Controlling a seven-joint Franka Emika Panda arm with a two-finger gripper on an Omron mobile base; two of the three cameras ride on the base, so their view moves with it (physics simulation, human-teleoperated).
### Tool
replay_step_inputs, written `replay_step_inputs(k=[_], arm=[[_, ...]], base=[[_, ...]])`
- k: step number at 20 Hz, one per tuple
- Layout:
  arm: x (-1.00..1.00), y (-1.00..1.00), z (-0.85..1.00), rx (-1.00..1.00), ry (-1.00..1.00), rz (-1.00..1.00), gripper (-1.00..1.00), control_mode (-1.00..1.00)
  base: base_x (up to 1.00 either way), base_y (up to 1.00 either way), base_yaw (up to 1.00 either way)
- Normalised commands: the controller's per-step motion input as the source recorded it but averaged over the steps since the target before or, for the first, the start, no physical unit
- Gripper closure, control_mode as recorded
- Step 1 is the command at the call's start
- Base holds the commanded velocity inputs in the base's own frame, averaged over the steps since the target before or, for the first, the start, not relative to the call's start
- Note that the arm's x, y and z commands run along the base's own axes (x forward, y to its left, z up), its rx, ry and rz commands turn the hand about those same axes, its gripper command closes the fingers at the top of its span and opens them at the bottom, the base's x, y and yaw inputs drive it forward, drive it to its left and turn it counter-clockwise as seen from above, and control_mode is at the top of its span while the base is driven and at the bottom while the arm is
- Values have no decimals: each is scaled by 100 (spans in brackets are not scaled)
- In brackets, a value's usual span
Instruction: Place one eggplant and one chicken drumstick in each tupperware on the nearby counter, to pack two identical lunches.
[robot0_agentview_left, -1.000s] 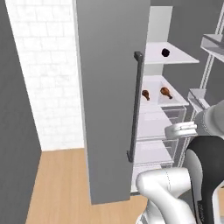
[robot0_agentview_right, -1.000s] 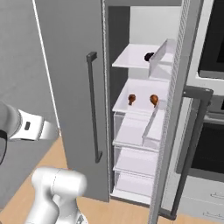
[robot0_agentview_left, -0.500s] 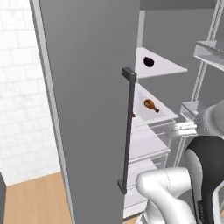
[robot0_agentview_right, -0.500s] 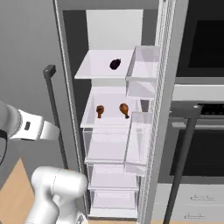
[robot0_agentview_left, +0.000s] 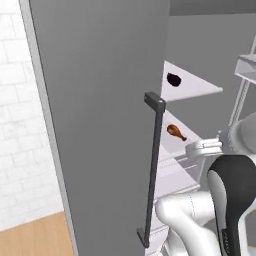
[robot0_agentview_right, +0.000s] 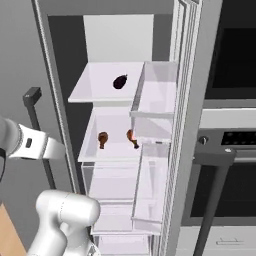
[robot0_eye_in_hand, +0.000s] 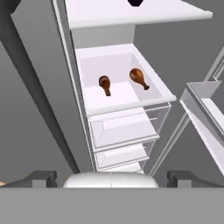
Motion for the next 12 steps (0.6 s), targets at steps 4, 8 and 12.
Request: replay_step_inputs(k=[4, 8, 12], arm=[[0, 0, 0, 0, 0, 0, -100, 100], [0, 0, 0, 0, 0, 0, -100, 100], [0, 0, 0, 0, 0, 0, -100, 100]], base=[[10, -72, 2], [20, -50, 7], [49, 8, 1]])
